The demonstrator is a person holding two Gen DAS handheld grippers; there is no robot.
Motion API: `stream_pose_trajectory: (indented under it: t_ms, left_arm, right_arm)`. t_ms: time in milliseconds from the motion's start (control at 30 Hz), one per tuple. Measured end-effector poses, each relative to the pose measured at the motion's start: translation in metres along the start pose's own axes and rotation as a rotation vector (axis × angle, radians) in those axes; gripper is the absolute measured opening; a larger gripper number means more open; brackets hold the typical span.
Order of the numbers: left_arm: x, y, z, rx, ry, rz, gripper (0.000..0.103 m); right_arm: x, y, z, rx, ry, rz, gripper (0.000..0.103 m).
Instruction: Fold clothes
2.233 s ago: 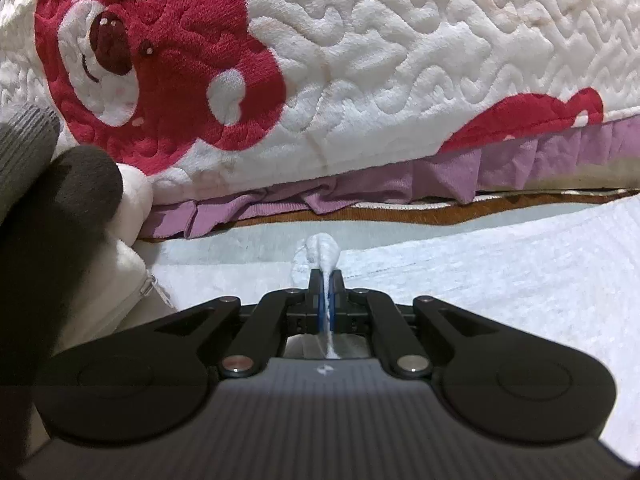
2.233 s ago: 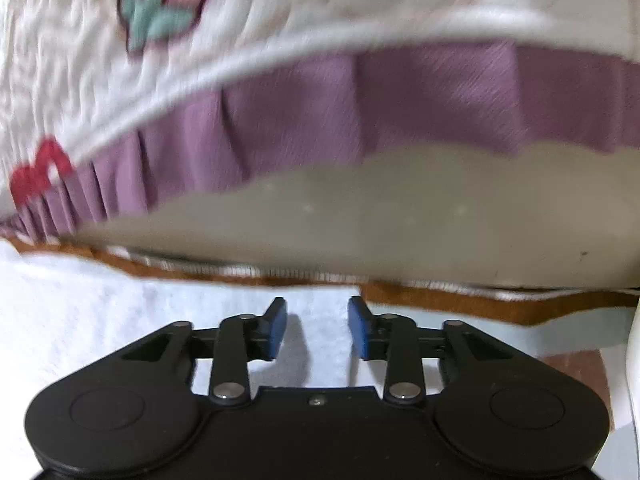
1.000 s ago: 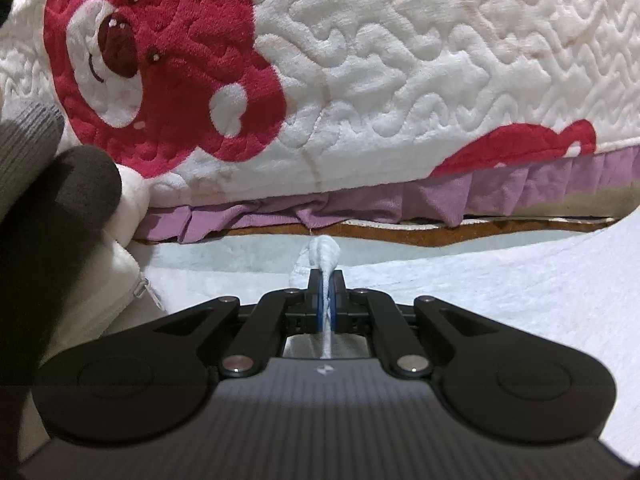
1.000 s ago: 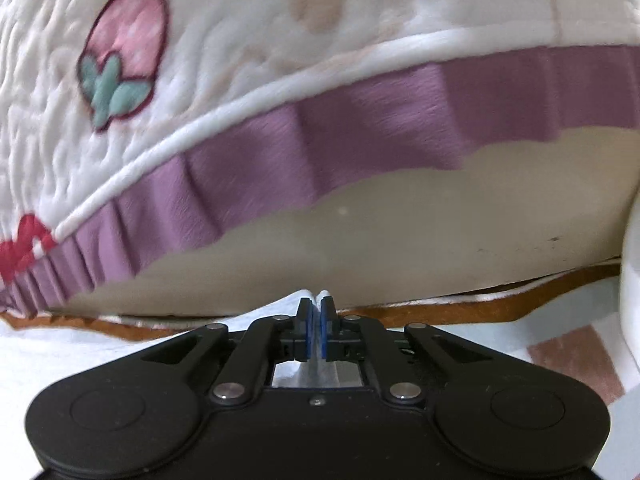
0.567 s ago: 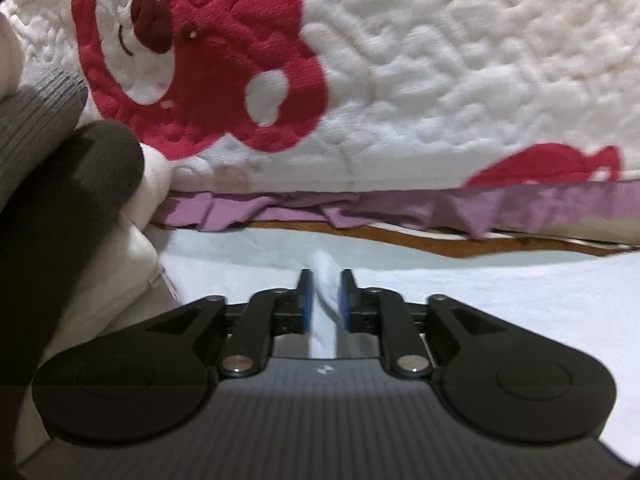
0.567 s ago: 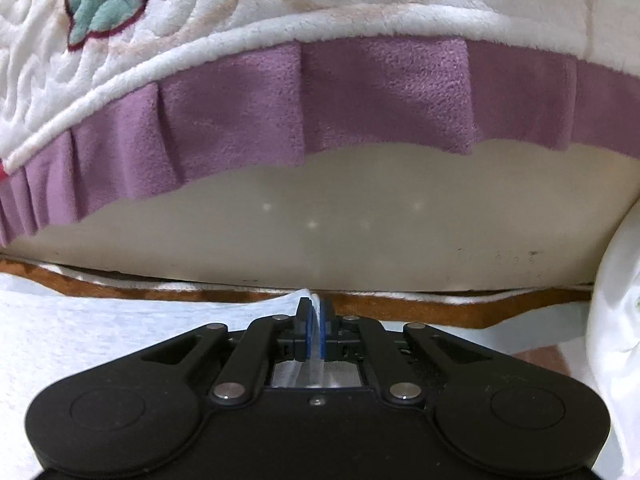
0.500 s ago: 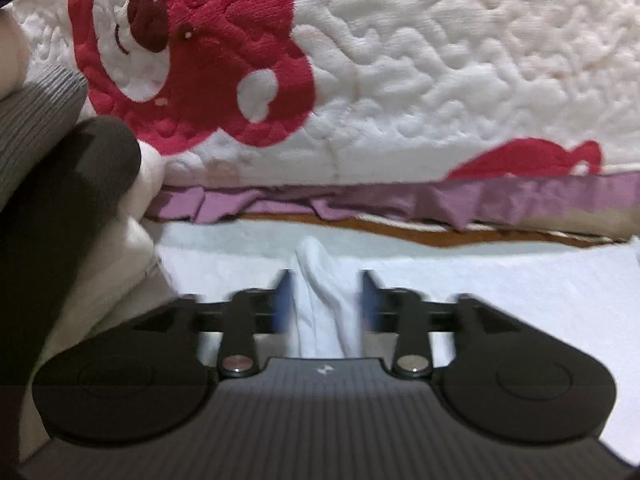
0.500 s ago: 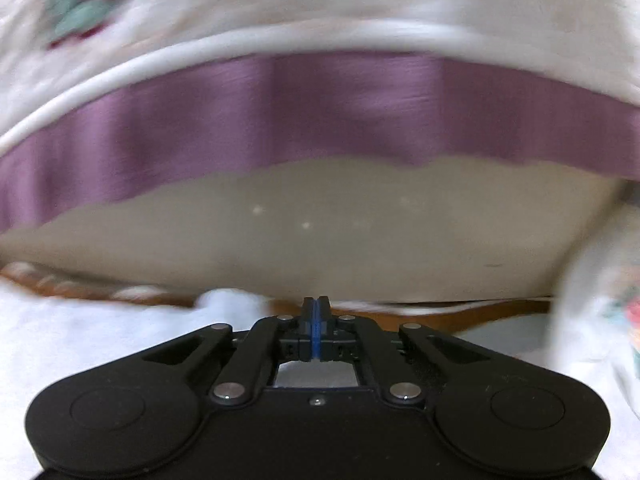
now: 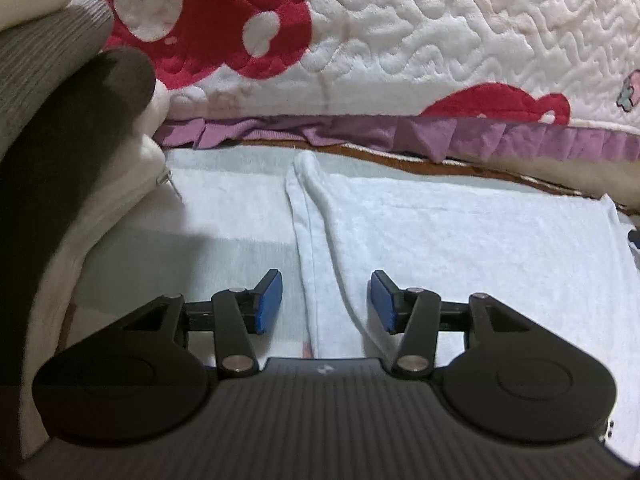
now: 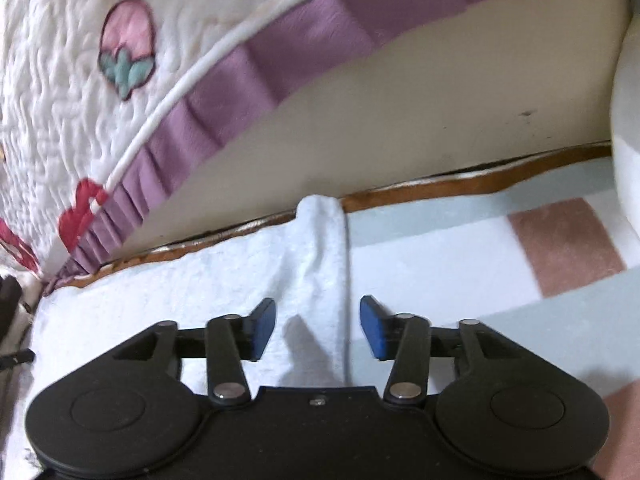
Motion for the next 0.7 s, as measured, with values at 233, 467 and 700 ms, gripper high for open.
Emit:
stream_pose_trajectory:
  t_ms: [233,467,700]
  left_arm:
    - [-0.003,0.005,-0.004,-0.041,-0.023,0.018,0.044]
    - [-0.01,0.011,0.0,-0.079,0.045,0.019,0.048]
    - [-0.032,0.037,-0.005,-0.055,0.014,0.058,0.057]
  right_arm:
    - [-0.027,-0.033,-0.015,0.144,-0.269,0.109,0.001]
    - [-0.026,-0.016,0.005,0.312,-0.286,0.122,0.0]
    - [-0.06,-0.021,0.048,0.102,0.187,0.107,0.037]
Point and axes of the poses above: each gripper's, at about its wrist camera, not at the fingertips, and y roughly the way its jaws point, z to its right, x to its underside, the point moved 7 cm from there along y, roughly the way its jaws point, and after that the axes turned 15 degrees about y, right-handed, at the moved point
